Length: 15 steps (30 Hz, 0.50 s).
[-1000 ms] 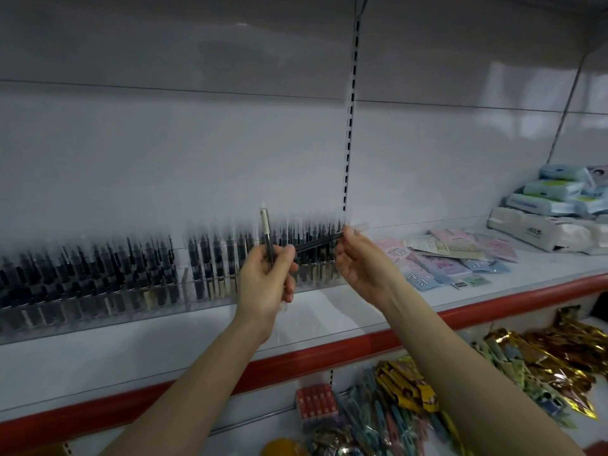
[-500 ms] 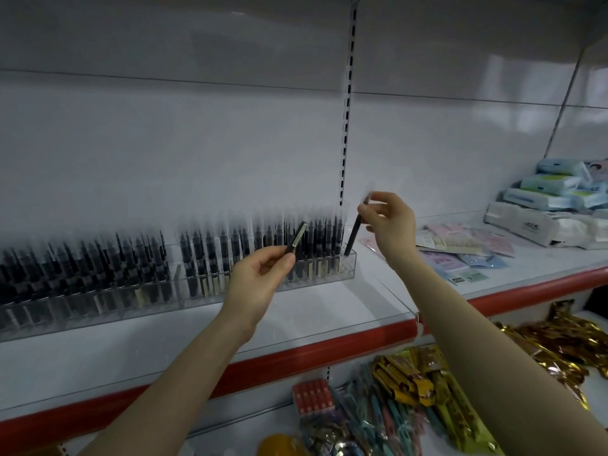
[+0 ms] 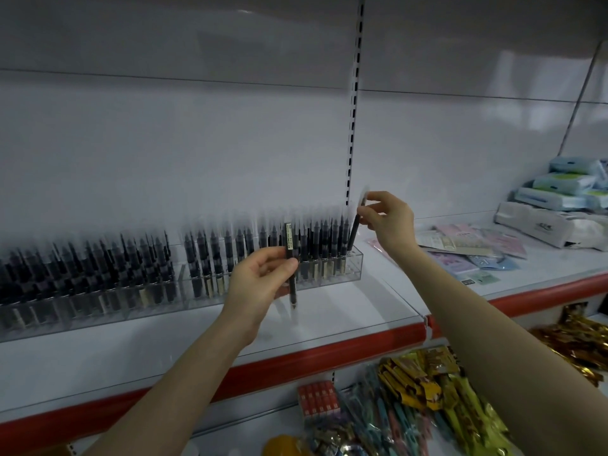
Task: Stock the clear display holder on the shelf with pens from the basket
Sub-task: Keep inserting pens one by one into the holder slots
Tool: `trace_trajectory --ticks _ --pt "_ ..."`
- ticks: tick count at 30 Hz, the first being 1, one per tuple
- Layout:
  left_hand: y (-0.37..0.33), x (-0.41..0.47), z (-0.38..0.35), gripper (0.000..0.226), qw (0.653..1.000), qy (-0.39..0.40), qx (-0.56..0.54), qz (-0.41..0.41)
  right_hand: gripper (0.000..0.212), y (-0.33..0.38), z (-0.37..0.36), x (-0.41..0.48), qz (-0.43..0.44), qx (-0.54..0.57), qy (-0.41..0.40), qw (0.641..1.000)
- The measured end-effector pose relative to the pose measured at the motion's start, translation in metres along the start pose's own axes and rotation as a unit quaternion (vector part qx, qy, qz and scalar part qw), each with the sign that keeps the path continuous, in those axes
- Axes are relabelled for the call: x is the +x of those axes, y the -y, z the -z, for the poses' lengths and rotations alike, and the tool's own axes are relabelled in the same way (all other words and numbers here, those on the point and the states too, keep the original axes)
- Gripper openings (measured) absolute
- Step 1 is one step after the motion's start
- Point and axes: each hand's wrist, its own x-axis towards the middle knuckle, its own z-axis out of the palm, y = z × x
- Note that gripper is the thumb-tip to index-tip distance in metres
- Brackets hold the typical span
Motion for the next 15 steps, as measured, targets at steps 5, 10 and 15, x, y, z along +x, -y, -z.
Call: trace_trajectory --ticks 5,10,15 --pt "0.003 0.000 0.001 0.021 1.000 0.014 -0.003 0.003 0.016 -0.005 -0.006 0.002 0.004 -0.037 0.045 0.998" --pt "0.004 0.000 0.004 0.035 1.000 0.025 0.009 -0.002 0.022 -0.009 -0.010 0.002 0.012 -0.080 0.068 0.994" --pt "0.005 0.001 0.004 0.053 1.000 0.029 0.001 -0.003 0.021 -0.018 -0.012 0.000 0.001 -0.088 0.070 0.994"
